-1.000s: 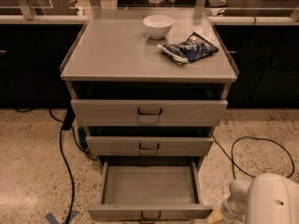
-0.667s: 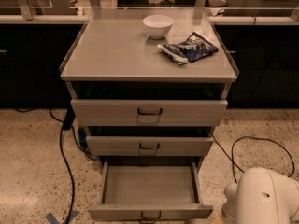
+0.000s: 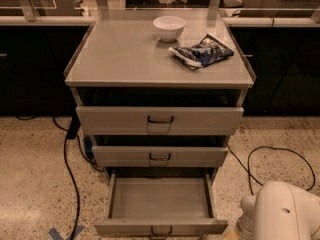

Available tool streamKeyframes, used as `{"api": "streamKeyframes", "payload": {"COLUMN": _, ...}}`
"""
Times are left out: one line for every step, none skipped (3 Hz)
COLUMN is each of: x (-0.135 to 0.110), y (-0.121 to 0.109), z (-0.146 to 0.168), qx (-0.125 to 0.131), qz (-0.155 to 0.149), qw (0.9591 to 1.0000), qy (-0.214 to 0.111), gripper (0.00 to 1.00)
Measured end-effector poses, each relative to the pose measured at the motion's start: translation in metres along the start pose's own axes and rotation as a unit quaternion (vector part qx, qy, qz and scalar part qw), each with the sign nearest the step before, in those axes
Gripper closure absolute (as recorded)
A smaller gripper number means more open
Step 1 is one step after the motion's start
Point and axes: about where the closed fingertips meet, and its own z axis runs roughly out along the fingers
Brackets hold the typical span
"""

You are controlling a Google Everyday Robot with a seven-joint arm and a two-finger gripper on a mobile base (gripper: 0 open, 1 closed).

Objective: Close bottom drawer

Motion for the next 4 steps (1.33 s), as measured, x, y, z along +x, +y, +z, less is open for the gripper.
{"api": "streamKeyframes", "payload": {"x": -0.012, "y": 0.004, "z": 0.003, "qx": -0.038, "qz": 0.015, "qw": 0.9991, "qy": -0.008, "gripper": 0.00}}
{"api": "streamKeyframes", "payload": {"x": -0.013, "y": 0.004, "z": 0.002, "qx": -0.038, "qz": 0.015, "qw": 0.9991, "qy": -0.008, "gripper": 0.00}}
{"api": "streamKeyframes", "payload": {"x": -0.016, "y": 0.003, "z": 0.001, "qx": -0.048, "qz": 0.018, "qw": 0.9987, "qy": -0.005, "gripper": 0.00}}
{"api": "streamKeyframes", "payload": {"x": -0.024, "y": 0.002, "z": 0.001, "qx": -0.057, "qz": 0.022, "qw": 0.9981, "qy": -0.001, "gripper": 0.00}}
